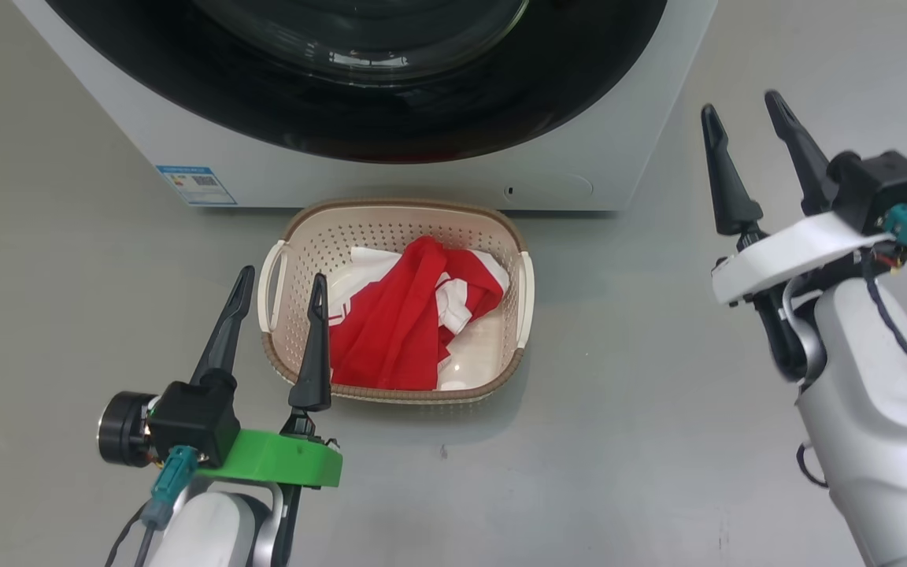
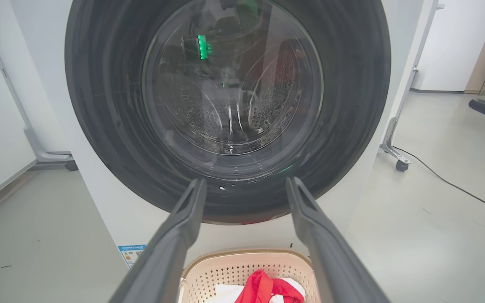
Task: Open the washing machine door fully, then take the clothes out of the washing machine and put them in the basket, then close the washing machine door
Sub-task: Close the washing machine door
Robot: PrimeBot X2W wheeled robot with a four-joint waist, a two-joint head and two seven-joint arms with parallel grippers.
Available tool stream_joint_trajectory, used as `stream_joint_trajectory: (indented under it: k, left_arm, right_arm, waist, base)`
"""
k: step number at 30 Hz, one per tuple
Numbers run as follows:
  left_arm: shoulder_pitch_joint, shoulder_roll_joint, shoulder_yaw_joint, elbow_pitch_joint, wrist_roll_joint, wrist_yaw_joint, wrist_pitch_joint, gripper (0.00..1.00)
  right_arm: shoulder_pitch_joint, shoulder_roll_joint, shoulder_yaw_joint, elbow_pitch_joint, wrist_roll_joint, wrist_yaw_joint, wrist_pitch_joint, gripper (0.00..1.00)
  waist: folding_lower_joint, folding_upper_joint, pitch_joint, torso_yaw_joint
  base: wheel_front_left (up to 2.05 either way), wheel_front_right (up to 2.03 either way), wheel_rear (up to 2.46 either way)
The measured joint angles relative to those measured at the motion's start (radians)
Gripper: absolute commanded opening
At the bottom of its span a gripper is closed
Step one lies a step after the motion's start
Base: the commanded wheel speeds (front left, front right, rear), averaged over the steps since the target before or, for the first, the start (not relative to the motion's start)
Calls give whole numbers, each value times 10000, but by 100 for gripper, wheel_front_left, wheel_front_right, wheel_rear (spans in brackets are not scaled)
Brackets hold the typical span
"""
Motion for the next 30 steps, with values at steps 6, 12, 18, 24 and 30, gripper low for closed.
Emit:
stream_joint_trajectory:
  k: [6,12,18,24,30]
  left_arm:
    - [229,4,117,215,90,0,0,100]
    - [505,6,397,441,102,0,0,100]
    - [889,8,472,667,102,2,0,100]
    - [1197,10,587,836,102,2,0,100]
    - [1363,12,570,938,102,0,0,100]
  right_arm:
    - [1064,242,-188,-449,-121,-257,0,100]
    - [2125,570,-382,-924,-186,-493,0,100]
    - [3332,869,-483,-1350,-198,-594,0,100]
    - [4139,978,-351,-1674,-291,-614,0,100]
    - [4753,1003,-362,-1887,-387,-769,0,100]
  waist:
    - [0,0,-355,-203]
    - [0,0,-733,-403]
    - [0,0,-1208,-640]
    - [0,0,-1590,-835]
    - [0,0,-1919,-1007]
  base:
    - [0,0,0]
    - [0,0,0]
    - [0,0,0]
    - [0,0,0]
    - [0,0,0]
